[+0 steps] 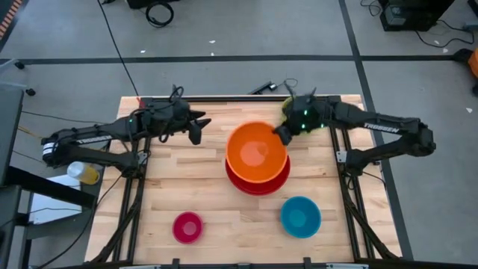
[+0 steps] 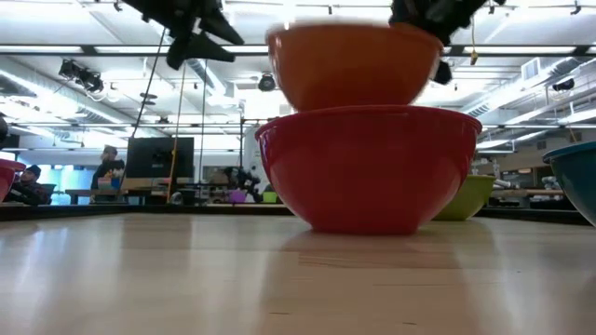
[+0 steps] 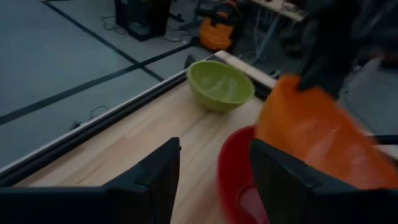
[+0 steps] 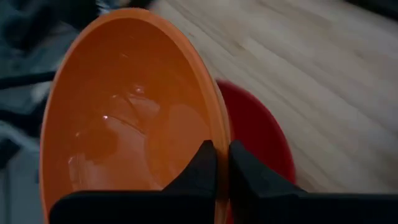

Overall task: Nest bowls inside each other
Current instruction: Stack the orange bowl into the red bowl, then stack the green bowl into the orange bowl

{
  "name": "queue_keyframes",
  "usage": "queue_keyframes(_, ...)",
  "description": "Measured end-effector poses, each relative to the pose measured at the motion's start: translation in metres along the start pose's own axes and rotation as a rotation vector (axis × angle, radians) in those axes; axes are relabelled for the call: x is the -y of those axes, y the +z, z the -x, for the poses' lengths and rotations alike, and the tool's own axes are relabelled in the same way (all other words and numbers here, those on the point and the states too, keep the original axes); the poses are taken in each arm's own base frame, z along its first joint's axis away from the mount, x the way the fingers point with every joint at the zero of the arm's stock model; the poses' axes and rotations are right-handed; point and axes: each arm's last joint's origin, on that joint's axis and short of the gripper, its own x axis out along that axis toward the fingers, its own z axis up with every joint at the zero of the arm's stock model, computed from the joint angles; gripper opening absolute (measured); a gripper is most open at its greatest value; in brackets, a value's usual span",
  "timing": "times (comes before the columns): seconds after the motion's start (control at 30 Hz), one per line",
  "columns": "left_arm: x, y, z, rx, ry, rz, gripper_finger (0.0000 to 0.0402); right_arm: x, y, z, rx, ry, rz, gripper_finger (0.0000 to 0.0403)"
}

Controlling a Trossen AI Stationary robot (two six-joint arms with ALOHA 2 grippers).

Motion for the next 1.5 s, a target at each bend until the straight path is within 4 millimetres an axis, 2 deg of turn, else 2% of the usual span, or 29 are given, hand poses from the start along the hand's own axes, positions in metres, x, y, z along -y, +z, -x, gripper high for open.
queue_keyframes(0.2,0.005,0.001,-0.019,0.041,-0.028,0.041,0.0194,0.010,-0.038,-0.028,-0.043,-0.102,-0.046,0.0023)
queue_keyframes(0.37,0.007,-0.008,-0.037,-0.012,-0.009,0.093,0.0194,0.018,-0.050,-0.041,-0.025,-0.086,-0.073,0.0023)
queue_keyframes(0.47,0.015,-0.017,-0.044,-0.052,-0.023,0.138,0.0194,0.025,-0.059,-0.047,-0.035,-0.114,-0.076,0.0053)
queue_keyframes(0.57,0.028,-0.026,-0.046,-0.087,-0.056,0.152,0.0194,0.025,-0.057,-0.047,-0.004,-0.122,-0.074,0.0106)
queue_keyframes(0.73,0.046,-0.035,-0.041,-0.083,-0.058,0.111,0.0194,0.021,-0.052,-0.044,0.006,-0.108,-0.077,0.0188)
queue_keyframes(0.87,0.052,-0.037,-0.036,-0.082,-0.075,0.080,0.0194,0.014,-0.042,-0.032,0.066,-0.085,-0.128,0.0224)
queue_keyframes(1.0,0.060,-0.037,-0.026,-0.078,-0.118,0.061,0.0194,0.004,-0.030,-0.012,0.149,-0.045,-0.198,0.0226)
queue_keyframes(1.13,0.072,-0.039,-0.009,-0.081,-0.188,0.060,0.0194,0.004,-0.035,-0.006,0.131,-0.095,-0.233,0.0214)
queue_keyframes(1.3,0.084,-0.055,0.008,-0.138,-0.158,0.000,0.0194,0.029,-0.047,-0.006,0.076,-0.434,-0.212,0.0206)
queue_keyframes(1.4,0.089,-0.064,0.014,-0.175,-0.144,-0.018,0.0194,0.045,-0.045,-0.010,-0.003,-0.533,-0.158,0.0206)
queue_keyframes(1.5,0.093,-0.071,0.014,-0.194,-0.134,-0.031,0.0194,0.057,-0.040,-0.020,-0.084,-0.559,-0.077,0.0206)
